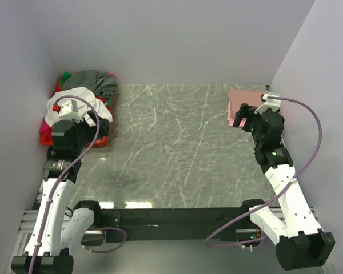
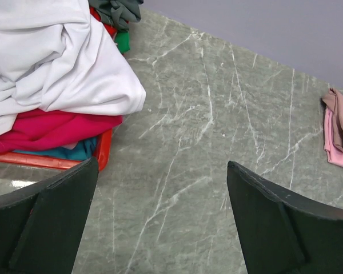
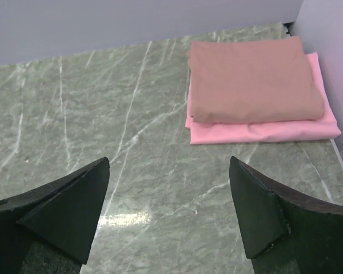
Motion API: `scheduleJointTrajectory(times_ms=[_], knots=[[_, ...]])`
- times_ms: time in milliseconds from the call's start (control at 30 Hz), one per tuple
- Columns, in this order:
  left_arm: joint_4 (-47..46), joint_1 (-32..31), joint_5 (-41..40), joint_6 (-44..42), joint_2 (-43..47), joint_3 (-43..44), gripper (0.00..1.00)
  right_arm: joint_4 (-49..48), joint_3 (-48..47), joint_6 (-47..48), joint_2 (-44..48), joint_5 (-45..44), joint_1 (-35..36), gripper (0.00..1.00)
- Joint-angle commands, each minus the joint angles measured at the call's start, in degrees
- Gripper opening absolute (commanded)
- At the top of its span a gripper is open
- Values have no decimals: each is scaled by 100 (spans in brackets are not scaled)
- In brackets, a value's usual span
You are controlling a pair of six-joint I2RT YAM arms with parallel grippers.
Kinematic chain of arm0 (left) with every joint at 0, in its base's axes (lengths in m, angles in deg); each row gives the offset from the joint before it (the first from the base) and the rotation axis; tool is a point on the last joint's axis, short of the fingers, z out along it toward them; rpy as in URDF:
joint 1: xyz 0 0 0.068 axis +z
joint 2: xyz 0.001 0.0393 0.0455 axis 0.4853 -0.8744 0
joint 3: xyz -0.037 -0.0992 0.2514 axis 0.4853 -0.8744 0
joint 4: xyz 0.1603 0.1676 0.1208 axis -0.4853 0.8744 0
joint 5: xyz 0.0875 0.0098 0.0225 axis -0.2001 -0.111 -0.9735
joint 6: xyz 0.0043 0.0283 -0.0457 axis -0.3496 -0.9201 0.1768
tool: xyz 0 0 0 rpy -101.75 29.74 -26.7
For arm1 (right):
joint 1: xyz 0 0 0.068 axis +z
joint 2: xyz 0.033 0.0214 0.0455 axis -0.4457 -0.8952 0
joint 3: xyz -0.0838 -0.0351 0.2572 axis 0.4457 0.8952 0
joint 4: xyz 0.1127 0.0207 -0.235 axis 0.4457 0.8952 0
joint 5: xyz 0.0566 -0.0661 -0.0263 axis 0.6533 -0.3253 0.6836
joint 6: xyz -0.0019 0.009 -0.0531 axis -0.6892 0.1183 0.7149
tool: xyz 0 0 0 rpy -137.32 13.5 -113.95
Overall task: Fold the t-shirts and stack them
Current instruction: Grab the tshirt from the pile
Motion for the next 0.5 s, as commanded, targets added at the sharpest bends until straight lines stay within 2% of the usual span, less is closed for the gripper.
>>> scheduleJointTrajectory(times_ms=[0,67,167,300,367,467], knots=[[-352,9,-63,-3,3,-6,99,-251,-18,-189,214,-95,-47,91],[-431,9,-142,58,-32,-6,99,-198,-36,-58,205,27,-73,91],[-537,18,-195,181,-164,90,99,-84,25,372,249,668,-117,92],[-642,62,-213,427,-445,266,99,294,8,1031,240,2091,-257,92],[-581,307,-213,707,-751,458,99,513,-18,1392,222,2821,-301,92],[-467,1000,111,1295,-1383,783,99,619,8,1603,249,3191,-328,93]])
